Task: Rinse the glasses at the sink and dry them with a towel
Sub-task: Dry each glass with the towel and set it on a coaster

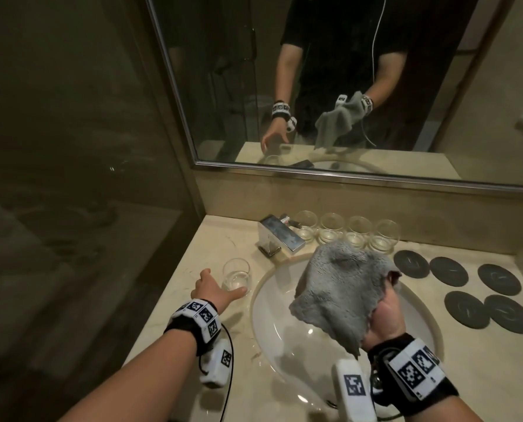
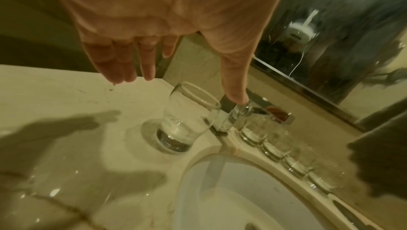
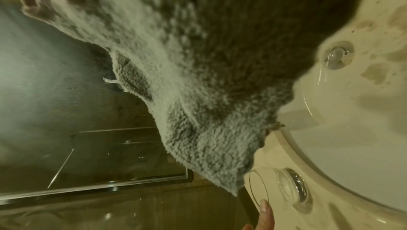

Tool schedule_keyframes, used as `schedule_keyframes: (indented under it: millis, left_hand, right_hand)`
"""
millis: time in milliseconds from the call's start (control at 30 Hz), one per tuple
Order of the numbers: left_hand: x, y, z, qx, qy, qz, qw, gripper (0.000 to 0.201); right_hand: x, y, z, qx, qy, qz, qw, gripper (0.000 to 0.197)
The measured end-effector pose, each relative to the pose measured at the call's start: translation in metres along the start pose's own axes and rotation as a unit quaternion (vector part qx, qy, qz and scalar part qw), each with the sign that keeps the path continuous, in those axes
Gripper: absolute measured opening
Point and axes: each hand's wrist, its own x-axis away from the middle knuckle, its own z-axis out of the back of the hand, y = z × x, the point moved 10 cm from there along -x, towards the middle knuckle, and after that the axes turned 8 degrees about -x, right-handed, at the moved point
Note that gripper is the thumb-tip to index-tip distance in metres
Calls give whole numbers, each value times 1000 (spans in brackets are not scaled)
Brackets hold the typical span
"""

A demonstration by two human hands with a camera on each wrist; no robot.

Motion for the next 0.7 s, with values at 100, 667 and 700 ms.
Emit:
schedule_keyframes:
  millis: [100,667,700]
  left_hand:
    - [-15,1,-8,-4,7,2,1000,118]
    - [-39,27,-36,101,30,-91,990,87]
    - [-32,34,-34,105,31,-112,988,88]
  right_hand:
    - [-1,2,1,8,16,4,1000,79]
    - [6,-11,26,105,20,75,992,56]
    - [3,1,20,102,5,51,993,57]
